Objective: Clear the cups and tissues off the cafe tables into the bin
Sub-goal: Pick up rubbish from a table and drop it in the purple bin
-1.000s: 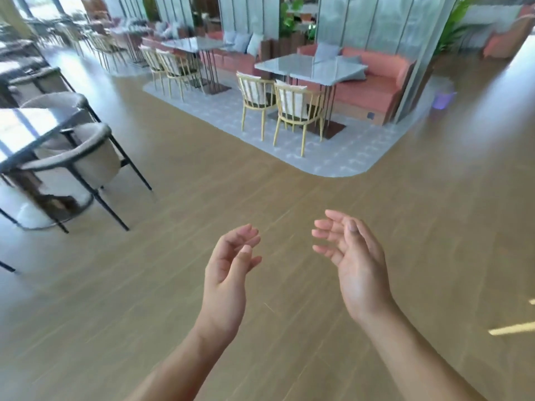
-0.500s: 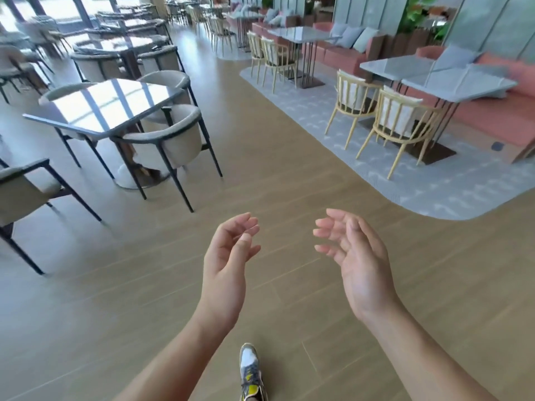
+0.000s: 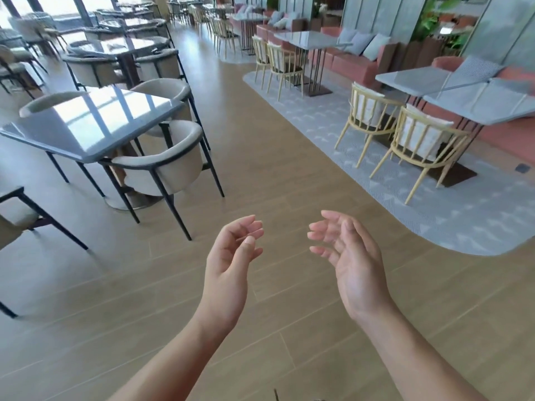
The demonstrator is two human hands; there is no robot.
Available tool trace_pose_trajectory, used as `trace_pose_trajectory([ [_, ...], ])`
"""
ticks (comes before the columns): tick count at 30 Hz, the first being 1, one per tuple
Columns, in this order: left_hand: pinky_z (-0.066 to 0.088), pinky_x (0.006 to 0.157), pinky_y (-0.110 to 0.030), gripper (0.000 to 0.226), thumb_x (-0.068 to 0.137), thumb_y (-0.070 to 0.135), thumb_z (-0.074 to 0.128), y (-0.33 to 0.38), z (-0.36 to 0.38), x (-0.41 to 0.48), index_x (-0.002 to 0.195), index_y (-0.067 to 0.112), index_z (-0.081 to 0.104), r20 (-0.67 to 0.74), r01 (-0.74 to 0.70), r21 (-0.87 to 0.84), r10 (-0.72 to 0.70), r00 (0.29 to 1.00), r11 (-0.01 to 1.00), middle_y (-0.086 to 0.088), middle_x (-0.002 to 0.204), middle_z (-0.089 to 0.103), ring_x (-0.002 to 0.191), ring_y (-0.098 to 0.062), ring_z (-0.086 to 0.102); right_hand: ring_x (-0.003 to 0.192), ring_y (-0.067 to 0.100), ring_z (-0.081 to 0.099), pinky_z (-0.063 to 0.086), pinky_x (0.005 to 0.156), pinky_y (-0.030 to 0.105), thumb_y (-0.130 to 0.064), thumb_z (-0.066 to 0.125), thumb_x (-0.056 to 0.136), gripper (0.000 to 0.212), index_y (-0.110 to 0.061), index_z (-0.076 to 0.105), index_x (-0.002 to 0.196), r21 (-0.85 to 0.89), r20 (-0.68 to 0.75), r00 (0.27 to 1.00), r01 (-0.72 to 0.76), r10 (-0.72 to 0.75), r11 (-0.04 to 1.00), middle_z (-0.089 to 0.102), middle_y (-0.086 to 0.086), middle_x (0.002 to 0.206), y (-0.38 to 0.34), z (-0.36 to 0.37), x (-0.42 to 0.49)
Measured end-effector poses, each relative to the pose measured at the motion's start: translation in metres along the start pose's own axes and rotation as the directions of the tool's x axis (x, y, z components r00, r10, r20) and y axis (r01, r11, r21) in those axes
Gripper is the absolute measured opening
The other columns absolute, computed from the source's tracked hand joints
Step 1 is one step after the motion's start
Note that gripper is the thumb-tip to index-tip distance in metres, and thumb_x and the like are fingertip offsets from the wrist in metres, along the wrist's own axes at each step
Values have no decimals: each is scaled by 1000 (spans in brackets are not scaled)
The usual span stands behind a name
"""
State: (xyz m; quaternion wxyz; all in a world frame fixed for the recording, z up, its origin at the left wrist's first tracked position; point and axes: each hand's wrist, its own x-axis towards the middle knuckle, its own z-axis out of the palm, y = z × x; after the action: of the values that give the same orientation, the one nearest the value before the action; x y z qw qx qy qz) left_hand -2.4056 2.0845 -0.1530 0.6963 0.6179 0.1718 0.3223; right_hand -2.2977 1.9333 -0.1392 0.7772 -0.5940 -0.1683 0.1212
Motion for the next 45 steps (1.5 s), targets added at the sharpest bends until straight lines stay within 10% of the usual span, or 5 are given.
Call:
trace_pose_trajectory([
  [26,55,97,-42,33,96,26,53,-123,129,545,125,19,65,-146,2,22,1,989,1000,-1,120,72,117,-20,67,103,28,69,56,82,38,-79,70,76,67,-23,75,112,-3,161,985,-56,56,998,73,14,107,82,18,598],
  [45,56,97,-39,31,96,26,52,-173,58,977,124,21,65,-150,-26,9,27,988,1000,-2,120,71,121,-21,64,107,30,68,56,84,38,-78,68,79,61,-27,75,112,-16,181,983,-34,37,999,73,12,108,170,214,987],
])
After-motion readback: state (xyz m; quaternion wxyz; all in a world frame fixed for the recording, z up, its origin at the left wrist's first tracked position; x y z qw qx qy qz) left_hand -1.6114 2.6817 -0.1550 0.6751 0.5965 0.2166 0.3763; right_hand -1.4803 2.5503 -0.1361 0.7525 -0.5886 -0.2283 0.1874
